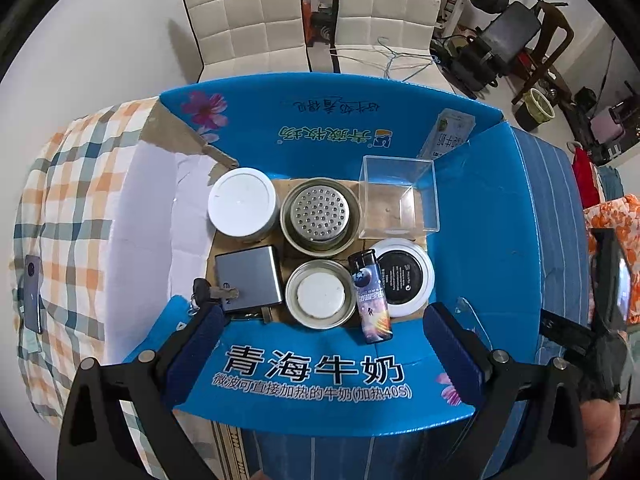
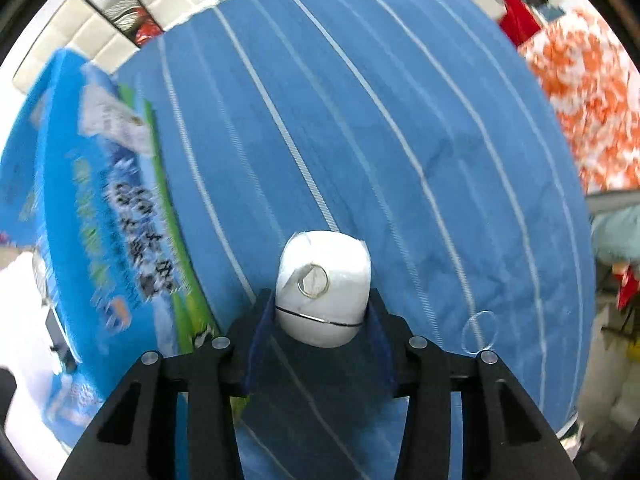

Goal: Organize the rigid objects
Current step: 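Grasp the white egg-shaped case with the right tool, then carry the white case with the right tool and set it in the box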

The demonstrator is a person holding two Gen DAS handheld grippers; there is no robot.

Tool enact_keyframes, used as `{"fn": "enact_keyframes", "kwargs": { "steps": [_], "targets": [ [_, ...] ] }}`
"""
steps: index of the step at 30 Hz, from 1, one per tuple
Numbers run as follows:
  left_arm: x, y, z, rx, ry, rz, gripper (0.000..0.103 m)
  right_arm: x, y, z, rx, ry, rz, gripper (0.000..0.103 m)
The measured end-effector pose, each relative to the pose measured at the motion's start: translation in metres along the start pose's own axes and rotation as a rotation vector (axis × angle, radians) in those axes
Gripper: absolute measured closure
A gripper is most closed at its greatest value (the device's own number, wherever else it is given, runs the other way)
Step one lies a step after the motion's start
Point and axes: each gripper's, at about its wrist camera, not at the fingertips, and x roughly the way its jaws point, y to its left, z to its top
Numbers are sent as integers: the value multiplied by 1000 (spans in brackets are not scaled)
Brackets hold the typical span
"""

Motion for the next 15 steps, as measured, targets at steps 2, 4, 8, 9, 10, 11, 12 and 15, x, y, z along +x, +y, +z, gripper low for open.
{"fn": "enact_keyframes", "kwargs": {
  "steps": [2,4,8,9,10,11,12,15],
  "targets": [
    [-1,1,-2,2,4,0,0,-6,-1,-12,-23,-5,10,57],
    [-3,1,-5,6,1,-7,0,-8,-2,-24,-32,-11,19,58],
    [-6,-3,-11,21,2,-9,0,-28,-13,-47,-69,-58,21,79],
    [-7,-4,-12,26,2,-6,0,-32,-10,-52,-89,-59,24,79],
    [-8,-5,-14,31,1,-6,0,-29,-8,-56,-102,-33,34,79],
    [-9,-6,-15,36,-3,-9,0,-26,-11,-60,-91,-7,52,79],
    [-9,-6,-17,41,-4,-9,0,-20,-15,-62,-69,16,75,79],
    [-4,-8,-19,40,16,-15,0,-8,-31,-66,5,65,138,78]
  ]
}}
